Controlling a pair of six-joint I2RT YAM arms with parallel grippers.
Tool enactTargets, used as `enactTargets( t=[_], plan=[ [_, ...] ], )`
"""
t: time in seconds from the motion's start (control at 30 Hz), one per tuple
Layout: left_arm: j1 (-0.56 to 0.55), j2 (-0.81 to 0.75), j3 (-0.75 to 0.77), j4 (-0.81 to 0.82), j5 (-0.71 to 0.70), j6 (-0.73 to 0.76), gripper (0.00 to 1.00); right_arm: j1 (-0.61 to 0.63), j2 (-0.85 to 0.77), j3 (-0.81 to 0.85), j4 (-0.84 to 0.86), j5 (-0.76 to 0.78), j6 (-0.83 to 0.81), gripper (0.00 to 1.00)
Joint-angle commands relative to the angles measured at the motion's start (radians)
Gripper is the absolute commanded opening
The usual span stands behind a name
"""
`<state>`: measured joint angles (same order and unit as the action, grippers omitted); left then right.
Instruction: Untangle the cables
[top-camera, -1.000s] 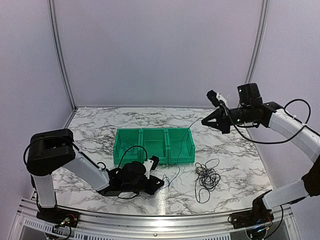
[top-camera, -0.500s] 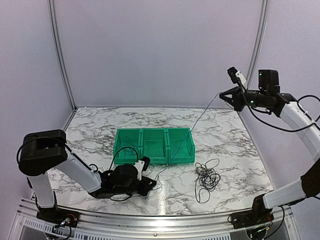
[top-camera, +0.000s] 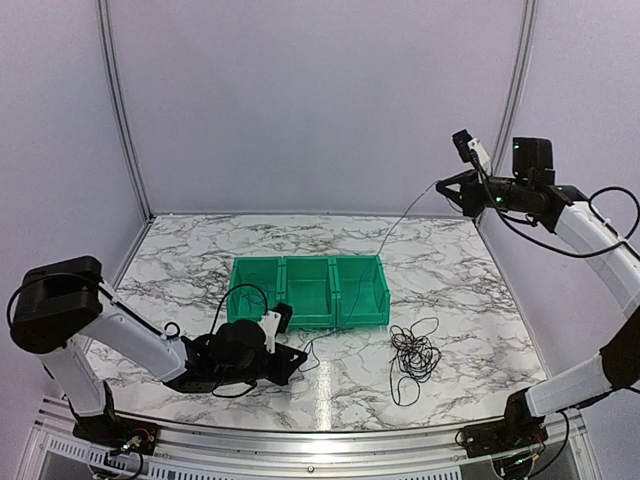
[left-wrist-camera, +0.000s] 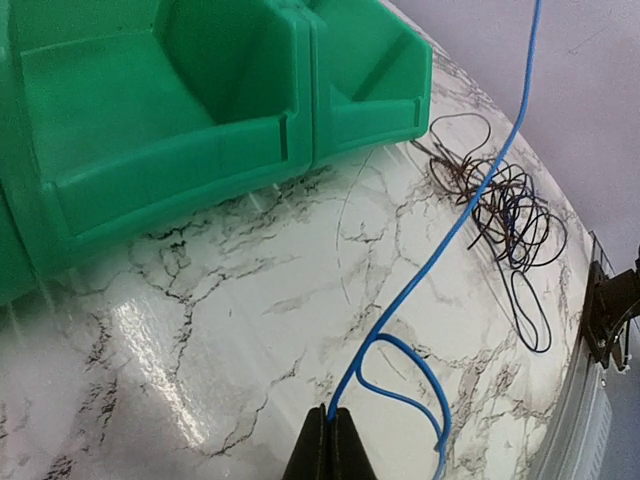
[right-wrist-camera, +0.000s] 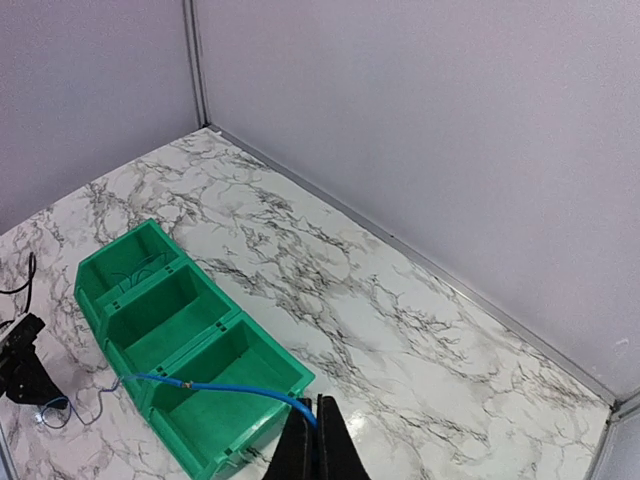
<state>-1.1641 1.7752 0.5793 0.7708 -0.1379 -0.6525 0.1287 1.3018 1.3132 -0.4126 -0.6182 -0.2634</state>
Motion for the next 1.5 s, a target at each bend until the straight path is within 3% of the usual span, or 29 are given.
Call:
enactTargets(
  t=[0.0, 0.23, 0.43, 0.63, 0.87, 1.47],
  plan=[
    [0.006, -0.183, 0.021, -0.172, -0.100, 0.103, 0.00, 0.172, 0.041, 0.015, -0.012, 0.072, -0.077, 0.00],
    [0.065, -0.436, 0.169, -0.524, -0.259, 0.214, 0.00, 0.418, 0.219, 0.116, -0.054, 0.112, -0.133, 0.00],
    [0.109, -0.519, 0.275, -0.725, -0.399, 0.209, 0.00, 0.556, 0.474, 0.311, -0.048, 0.065, -0.098, 0.00],
    [0.172, -0.548, 0.255, -0.766, -0.441, 0.114, 0.00, 0.630, 0.729, 0.538, -0.055, 0.057, -0.056, 0.00],
    [0.230, -0.461, 0.242, -0.769, -0.452, 0.046, 0.00, 0.648, 0.952, 0.699, -0.033, 0.047, 0.028, 0.00],
    [0.305, -0.371, 0.236, -0.798, -0.476, 0.049, 0.00, 0.661, 1.143, 0.876, 0.115, -0.114, 0.242, 0.00]
  ],
)
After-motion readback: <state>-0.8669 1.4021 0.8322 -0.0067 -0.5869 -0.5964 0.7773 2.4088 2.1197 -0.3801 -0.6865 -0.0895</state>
